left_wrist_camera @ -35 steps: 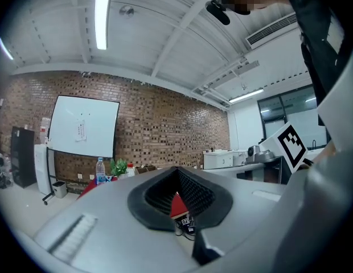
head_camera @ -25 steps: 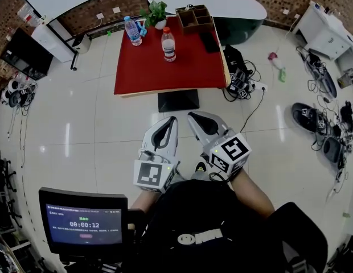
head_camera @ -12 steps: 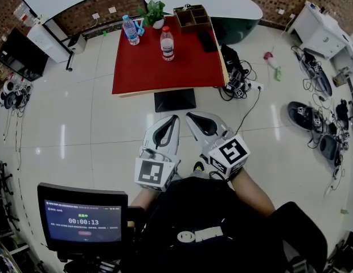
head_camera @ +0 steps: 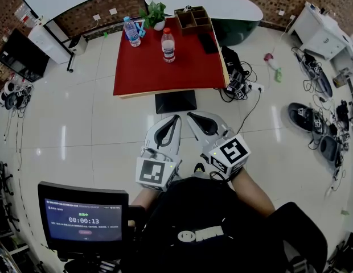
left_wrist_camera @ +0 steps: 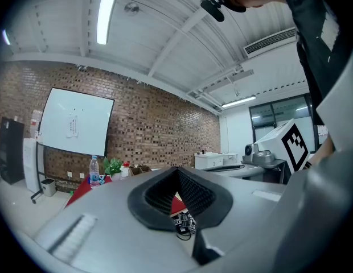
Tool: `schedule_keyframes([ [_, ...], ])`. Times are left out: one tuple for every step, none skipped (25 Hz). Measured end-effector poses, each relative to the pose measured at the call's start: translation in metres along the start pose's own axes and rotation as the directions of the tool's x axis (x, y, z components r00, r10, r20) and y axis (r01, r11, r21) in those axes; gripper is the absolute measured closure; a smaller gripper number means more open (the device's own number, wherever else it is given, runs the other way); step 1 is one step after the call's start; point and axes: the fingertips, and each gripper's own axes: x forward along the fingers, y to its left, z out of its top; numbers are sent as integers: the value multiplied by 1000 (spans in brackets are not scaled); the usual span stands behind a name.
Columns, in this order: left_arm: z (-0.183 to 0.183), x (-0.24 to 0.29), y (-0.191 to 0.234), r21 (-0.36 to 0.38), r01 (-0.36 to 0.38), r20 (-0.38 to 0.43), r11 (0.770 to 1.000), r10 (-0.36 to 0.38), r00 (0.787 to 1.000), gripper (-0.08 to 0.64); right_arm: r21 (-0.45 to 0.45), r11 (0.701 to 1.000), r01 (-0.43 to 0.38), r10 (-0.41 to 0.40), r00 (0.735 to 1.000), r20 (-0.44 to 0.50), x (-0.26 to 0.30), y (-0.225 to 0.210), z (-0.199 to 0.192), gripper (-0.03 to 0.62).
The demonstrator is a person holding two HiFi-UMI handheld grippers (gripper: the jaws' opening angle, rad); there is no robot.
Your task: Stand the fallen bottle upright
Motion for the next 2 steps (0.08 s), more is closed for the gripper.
schedule_keyframes([
  [0, 0, -1, 1, 4, 2, 1000, -4, 1000, 557, 0, 1000, 0, 0, 1000, 0, 0, 0, 0, 589],
  [1, 0, -1, 2, 9, 3, 1000, -9, 1000, 557, 1, 1000, 0, 0, 1000, 0, 1, 0, 1, 589],
])
